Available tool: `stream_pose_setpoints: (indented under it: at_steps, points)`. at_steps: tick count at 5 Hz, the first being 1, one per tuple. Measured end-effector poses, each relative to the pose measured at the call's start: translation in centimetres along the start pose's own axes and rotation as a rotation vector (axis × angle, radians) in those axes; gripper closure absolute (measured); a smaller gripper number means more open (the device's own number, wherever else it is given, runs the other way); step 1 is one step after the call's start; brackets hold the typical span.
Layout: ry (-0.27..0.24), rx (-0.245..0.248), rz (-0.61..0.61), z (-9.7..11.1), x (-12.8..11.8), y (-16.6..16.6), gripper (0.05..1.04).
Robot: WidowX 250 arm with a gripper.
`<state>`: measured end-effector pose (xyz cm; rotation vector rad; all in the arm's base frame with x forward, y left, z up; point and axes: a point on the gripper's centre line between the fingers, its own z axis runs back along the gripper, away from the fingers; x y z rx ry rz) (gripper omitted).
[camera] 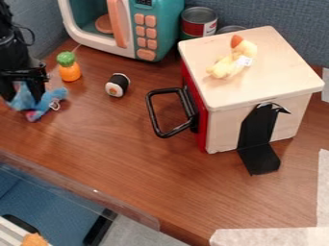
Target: Move the stuffed elephant to the side
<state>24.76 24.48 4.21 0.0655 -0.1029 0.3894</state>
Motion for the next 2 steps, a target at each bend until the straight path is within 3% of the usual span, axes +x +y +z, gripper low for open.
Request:
stream_pose_setpoints:
  at_steps: [1, 2]
  points:
    - [0.003, -0.034, -0.028, 2.18, -0.05, 1.00, 0.077]
    - [0.002, -0.048, -0.054, 3.11, 0.43, 1.23, 0.081]
